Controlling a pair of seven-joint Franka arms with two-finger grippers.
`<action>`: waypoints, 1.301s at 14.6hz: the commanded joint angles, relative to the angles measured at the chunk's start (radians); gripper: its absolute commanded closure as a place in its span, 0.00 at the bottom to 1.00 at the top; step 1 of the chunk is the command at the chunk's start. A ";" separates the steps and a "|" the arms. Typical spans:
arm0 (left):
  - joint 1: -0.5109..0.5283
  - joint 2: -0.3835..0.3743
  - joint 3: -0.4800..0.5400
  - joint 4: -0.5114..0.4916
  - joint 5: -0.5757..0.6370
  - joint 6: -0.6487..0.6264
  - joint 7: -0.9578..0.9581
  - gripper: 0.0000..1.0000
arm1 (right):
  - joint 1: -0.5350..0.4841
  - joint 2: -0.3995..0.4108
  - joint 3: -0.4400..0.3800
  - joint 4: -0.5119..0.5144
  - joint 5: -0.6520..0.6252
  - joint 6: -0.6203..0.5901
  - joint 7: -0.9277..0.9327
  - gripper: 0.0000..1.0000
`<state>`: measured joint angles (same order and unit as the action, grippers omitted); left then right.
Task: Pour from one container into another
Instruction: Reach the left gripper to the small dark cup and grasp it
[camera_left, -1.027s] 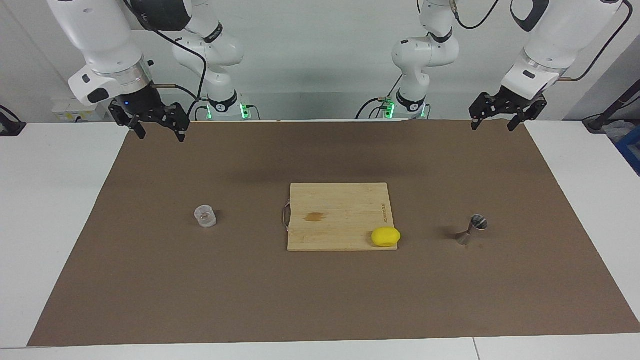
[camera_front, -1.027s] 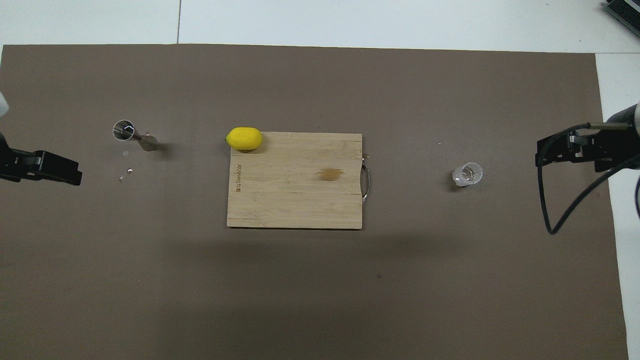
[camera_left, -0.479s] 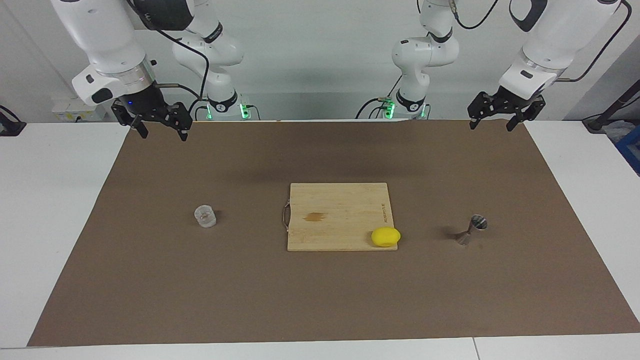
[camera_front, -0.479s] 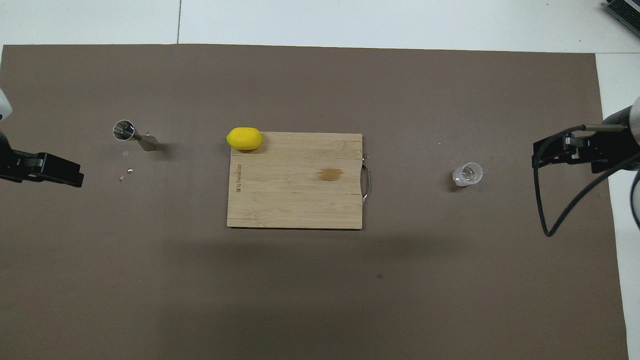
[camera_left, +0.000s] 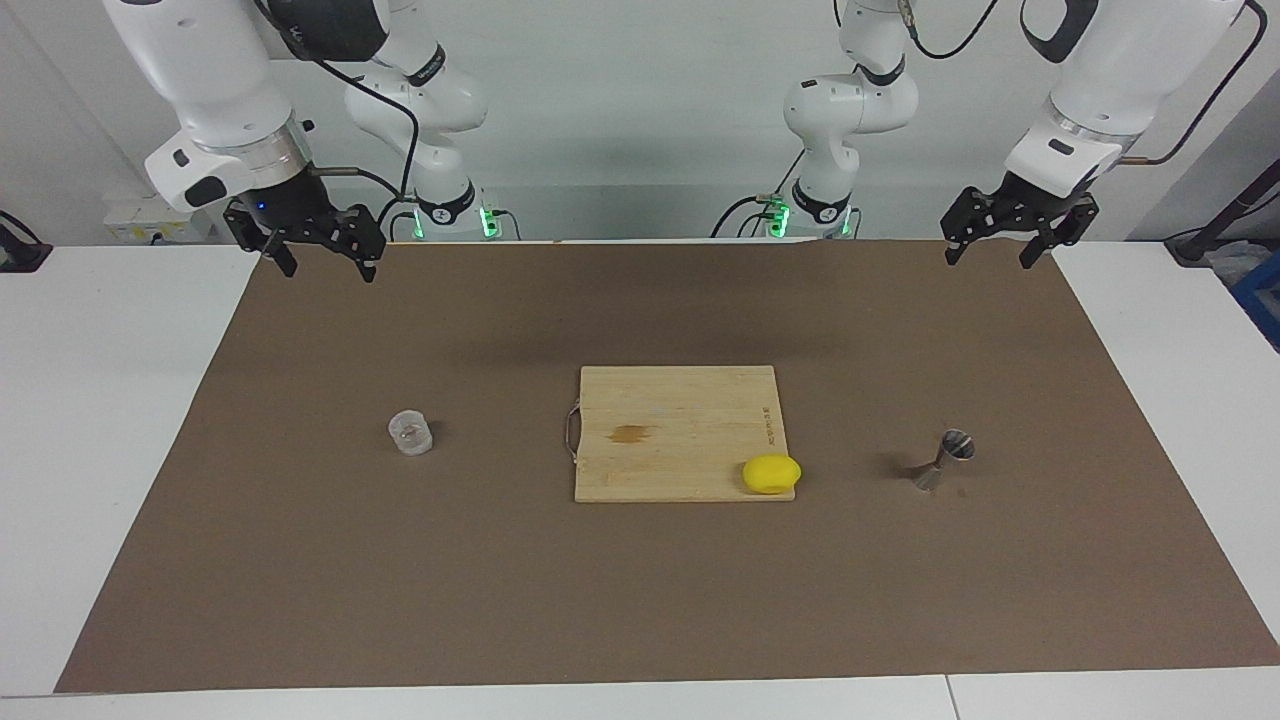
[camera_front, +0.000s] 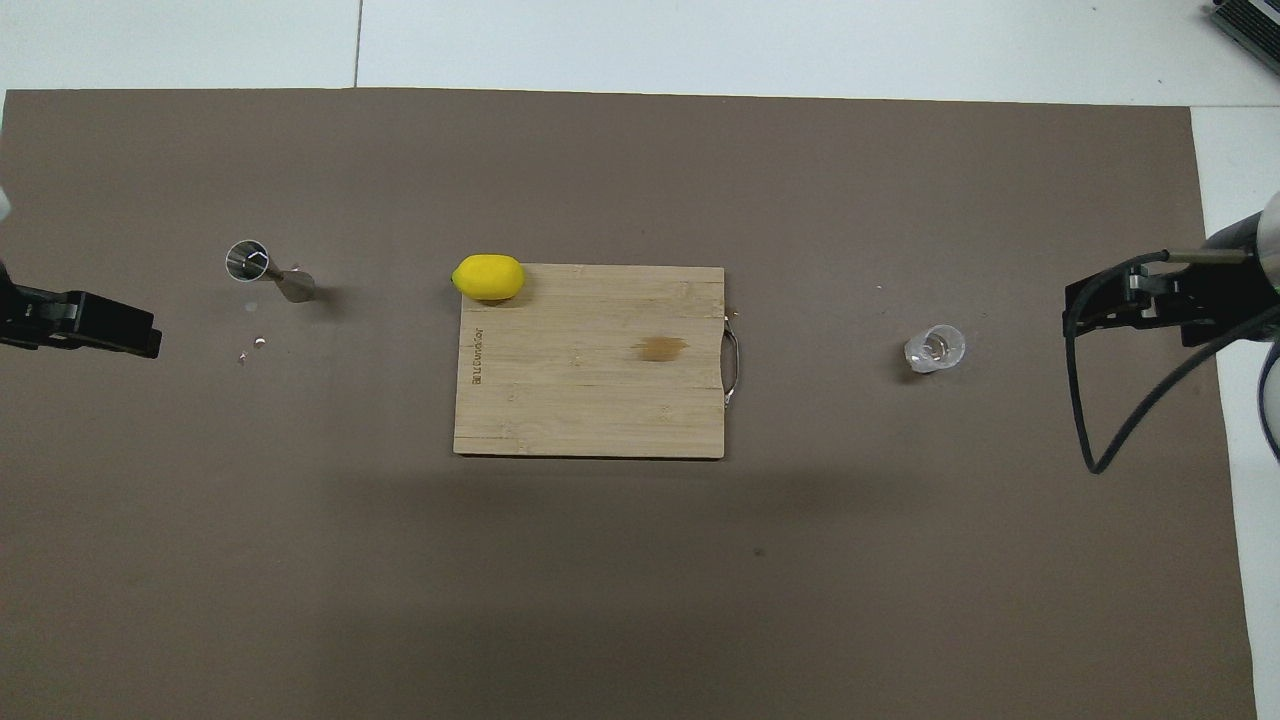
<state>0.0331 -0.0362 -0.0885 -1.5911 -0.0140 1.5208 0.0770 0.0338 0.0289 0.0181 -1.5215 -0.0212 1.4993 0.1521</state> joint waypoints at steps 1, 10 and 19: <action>0.017 0.018 0.007 0.003 -0.036 -0.051 -0.002 0.00 | -0.003 -0.014 0.003 -0.017 0.006 -0.005 -0.009 0.00; 0.070 0.191 0.107 0.000 -0.282 -0.045 -0.490 0.00 | -0.003 -0.021 0.003 -0.029 0.006 0.002 -0.011 0.00; 0.099 0.202 0.207 -0.248 -0.809 0.301 -1.161 0.00 | -0.003 -0.024 0.003 -0.037 0.006 0.004 -0.013 0.00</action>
<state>0.1050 0.1831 0.1222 -1.7560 -0.7038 1.7362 -0.9705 0.0338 0.0280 0.0182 -1.5295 -0.0212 1.4982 0.1521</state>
